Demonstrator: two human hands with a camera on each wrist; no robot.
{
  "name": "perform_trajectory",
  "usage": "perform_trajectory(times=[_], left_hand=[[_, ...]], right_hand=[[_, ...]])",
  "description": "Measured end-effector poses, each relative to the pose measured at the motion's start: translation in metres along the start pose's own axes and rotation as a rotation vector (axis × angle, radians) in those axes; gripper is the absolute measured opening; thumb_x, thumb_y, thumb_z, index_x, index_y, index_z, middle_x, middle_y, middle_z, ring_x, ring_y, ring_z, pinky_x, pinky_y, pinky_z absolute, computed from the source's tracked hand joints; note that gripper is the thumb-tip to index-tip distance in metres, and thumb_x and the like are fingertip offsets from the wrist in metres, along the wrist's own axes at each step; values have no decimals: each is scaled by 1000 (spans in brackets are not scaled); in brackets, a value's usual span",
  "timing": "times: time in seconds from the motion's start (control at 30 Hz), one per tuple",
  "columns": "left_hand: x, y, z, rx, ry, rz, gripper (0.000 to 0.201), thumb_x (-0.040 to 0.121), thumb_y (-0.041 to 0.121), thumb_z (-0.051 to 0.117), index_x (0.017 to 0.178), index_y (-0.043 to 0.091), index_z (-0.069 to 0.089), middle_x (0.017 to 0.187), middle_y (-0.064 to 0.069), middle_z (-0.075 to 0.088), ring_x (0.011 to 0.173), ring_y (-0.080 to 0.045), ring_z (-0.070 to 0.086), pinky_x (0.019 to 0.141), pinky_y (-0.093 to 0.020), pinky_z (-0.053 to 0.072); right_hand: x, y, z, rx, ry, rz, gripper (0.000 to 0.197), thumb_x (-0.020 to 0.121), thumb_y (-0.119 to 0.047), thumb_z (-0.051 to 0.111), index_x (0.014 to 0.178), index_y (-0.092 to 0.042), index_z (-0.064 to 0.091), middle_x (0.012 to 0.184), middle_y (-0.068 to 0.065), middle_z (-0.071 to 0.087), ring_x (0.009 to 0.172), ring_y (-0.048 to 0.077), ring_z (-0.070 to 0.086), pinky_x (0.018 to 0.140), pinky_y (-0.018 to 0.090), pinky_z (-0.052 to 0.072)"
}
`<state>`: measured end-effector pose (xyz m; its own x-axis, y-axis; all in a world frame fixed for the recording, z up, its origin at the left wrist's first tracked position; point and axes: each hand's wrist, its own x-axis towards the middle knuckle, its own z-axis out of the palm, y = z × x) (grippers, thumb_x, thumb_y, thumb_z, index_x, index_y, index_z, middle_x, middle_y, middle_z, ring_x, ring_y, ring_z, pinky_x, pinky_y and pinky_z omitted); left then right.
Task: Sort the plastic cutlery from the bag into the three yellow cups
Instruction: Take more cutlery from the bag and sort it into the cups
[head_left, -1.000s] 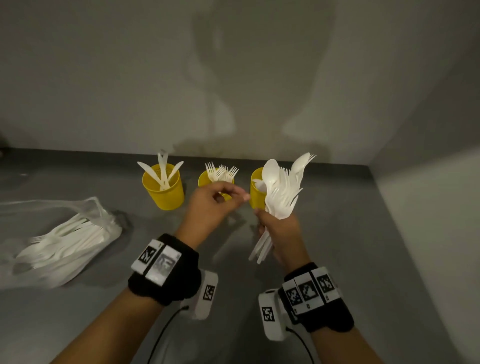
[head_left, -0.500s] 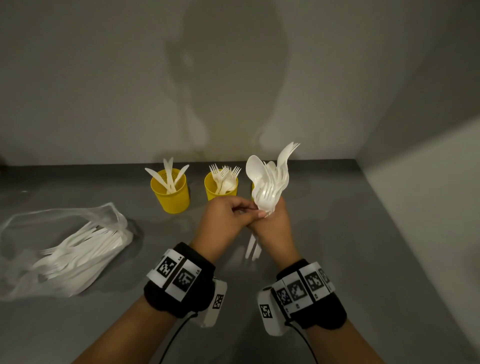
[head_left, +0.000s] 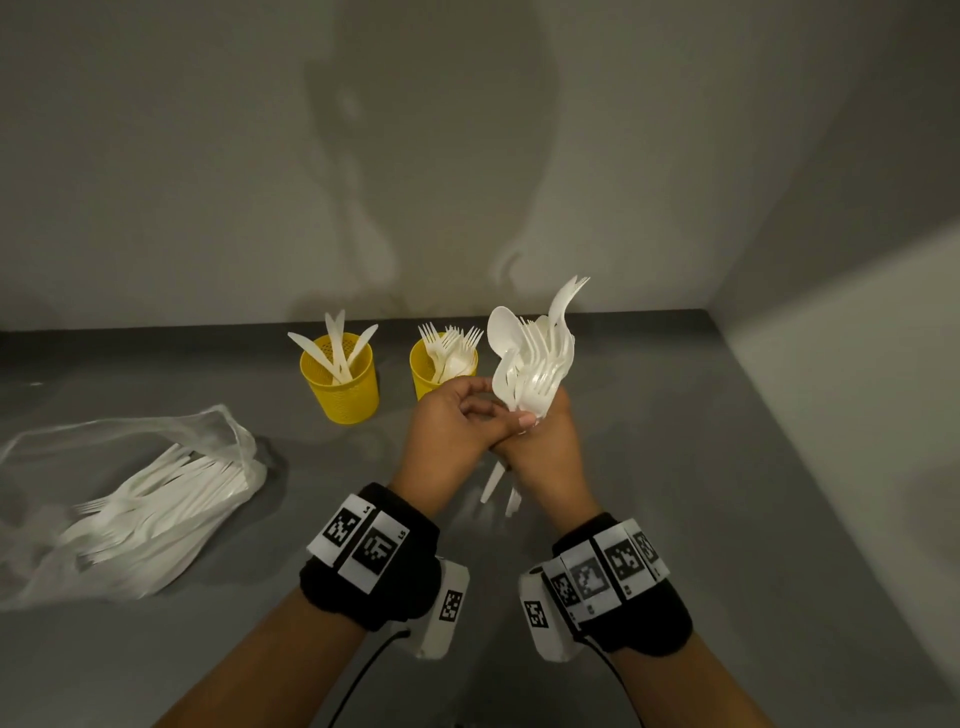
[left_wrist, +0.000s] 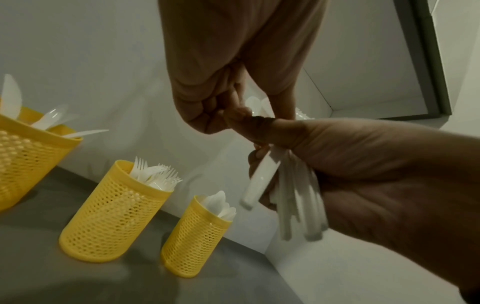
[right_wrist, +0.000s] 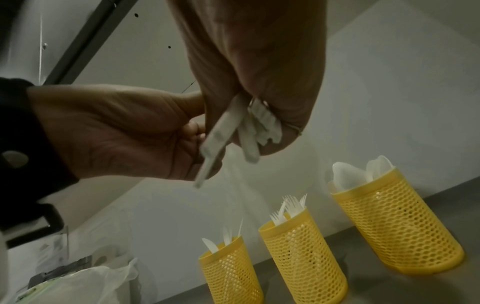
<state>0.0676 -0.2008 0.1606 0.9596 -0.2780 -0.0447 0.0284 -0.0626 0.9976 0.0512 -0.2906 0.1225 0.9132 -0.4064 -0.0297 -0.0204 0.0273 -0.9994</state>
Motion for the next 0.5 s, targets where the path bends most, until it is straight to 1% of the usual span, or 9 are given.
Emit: perform_trajectory(times=[0.1, 0.23, 0.27, 0.33, 0.37, 0.4, 0.43, 0.47, 0.5], left_hand=[[2, -2, 0, -12, 3, 38, 24, 73, 6, 73, 94, 15, 66, 74, 3, 67, 54, 7, 58, 58, -7, 46], [6, -7, 1, -23, 47, 70, 17, 78, 1, 66, 87, 16, 67, 64, 7, 65, 50, 3, 57, 51, -11, 48], [8, -8, 0, -28, 51, 66, 17, 79, 1, 66, 86, 17, 67, 62, 8, 65, 50, 2, 57, 51, -12, 48], [10, -9, -2, -39, 22, 52, 18, 77, 2, 68, 88, 16, 68, 68, 4, 66, 57, 1, 58, 56, -11, 49], [11, -8, -2, -41, 0, 48, 20, 74, 3, 71, 88, 16, 68, 72, 4, 67, 61, 1, 59, 60, -11, 50], [10, -8, -3, -36, -13, 48, 24, 70, 4, 74, 87, 19, 67, 75, 6, 67, 64, 3, 59, 63, -9, 49], [10, -9, -3, -23, -13, 49, 28, 66, 5, 78, 85, 23, 66, 76, 10, 66, 64, 7, 58, 64, -7, 48], [10, -9, -3, -13, 0, 48, 31, 64, 6, 79, 83, 26, 64, 76, 13, 64, 64, 10, 58, 64, -5, 47], [10, -10, -3, -13, 15, 43, 32, 64, 6, 79, 82, 26, 63, 75, 14, 63, 63, 11, 57, 64, -4, 47]], right_hand=[[4, 2, 0, -45, 22, 11, 70, 52, -29, 81, 113, -8, 52, 101, 16, 68, 93, 28, 68, 79, 49, 57], [11, 4, -3, 1, 23, 46, 58, 60, -1, 77, 107, -21, 49, 96, 7, 67, 89, 29, 68, 64, 38, 58], [10, 2, -2, 13, 19, 47, 60, 59, -2, 76, 109, -21, 49, 96, 6, 67, 89, 28, 68, 64, 38, 58], [12, -3, 2, 25, 33, 76, 61, 59, -9, 74, 114, -13, 49, 94, 5, 67, 85, 22, 68, 66, 35, 58], [16, -1, 2, 57, 41, 93, 50, 67, -12, 71, 112, -8, 51, 87, 4, 66, 79, 18, 67, 62, 30, 57], [18, 0, 2, 57, 21, 101, 26, 81, -15, 61, 104, -6, 54, 76, 3, 65, 70, 15, 65, 56, 25, 55], [20, -1, 2, -77, 24, 55, 17, 92, -22, 46, 92, -9, 57, 64, 1, 64, 62, 14, 63, 52, 22, 53], [21, 0, 1, -143, 30, 36, 29, 97, -25, 34, 84, -12, 57, 56, -1, 62, 58, 14, 62, 51, 21, 52], [20, 0, 2, -220, 0, 1, 32, 98, -26, 30, 83, -14, 56, 57, -2, 62, 59, 13, 61, 53, 22, 51]])
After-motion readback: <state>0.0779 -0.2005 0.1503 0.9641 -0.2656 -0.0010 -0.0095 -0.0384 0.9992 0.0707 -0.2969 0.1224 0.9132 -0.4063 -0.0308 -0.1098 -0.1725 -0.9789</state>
